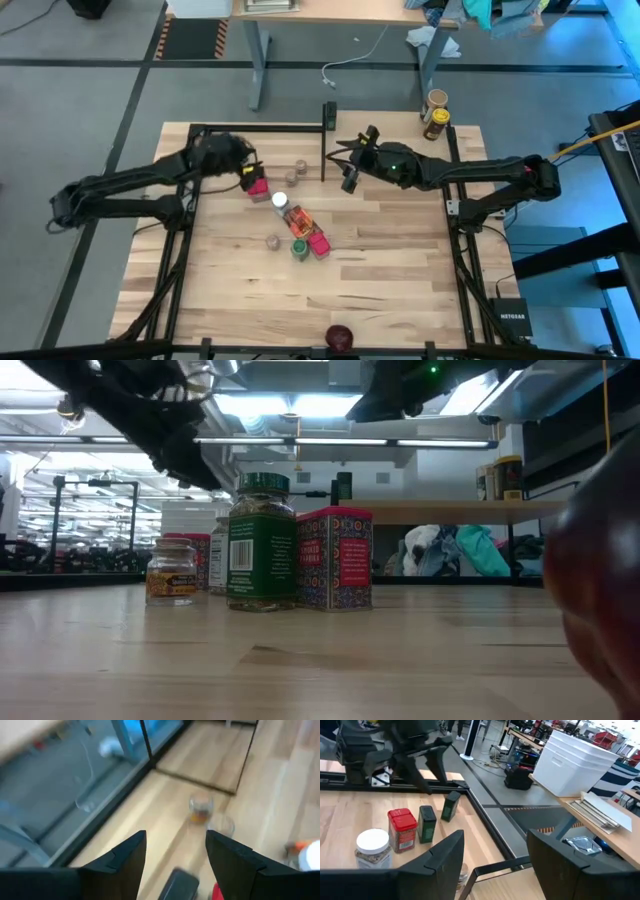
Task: Shelf spices
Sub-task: Put the bottom green seasoning can on the shelf
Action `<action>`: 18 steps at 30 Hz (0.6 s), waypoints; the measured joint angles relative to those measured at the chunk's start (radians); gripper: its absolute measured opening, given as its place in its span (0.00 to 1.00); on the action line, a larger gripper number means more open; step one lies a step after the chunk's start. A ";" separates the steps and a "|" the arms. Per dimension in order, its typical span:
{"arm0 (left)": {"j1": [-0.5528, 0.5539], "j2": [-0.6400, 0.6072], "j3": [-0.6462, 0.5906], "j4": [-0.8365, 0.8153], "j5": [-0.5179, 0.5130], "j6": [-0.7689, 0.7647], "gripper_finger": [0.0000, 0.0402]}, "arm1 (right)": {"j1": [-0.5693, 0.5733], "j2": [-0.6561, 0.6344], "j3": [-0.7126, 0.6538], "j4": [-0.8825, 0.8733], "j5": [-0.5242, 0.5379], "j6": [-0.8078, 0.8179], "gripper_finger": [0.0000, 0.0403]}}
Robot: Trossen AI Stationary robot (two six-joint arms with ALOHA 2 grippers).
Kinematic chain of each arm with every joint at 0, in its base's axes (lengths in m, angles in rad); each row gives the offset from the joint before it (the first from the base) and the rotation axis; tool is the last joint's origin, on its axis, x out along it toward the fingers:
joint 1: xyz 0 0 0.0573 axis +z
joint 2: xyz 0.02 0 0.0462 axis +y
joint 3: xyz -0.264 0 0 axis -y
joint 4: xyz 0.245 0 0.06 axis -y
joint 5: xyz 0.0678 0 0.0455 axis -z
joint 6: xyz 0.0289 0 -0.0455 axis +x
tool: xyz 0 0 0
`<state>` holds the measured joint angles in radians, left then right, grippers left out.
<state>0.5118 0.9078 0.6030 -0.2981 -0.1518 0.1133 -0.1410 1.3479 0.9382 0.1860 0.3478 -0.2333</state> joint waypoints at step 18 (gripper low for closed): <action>0.178 0.323 0.099 -0.161 0.271 0.178 0.46 | -0.001 0.001 0.000 -0.100 -0.001 -0.027 0.55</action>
<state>0.6899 1.2311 0.7017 -0.4587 0.1194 0.2916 -0.1421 1.3491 0.9379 0.0864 0.3466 -0.2604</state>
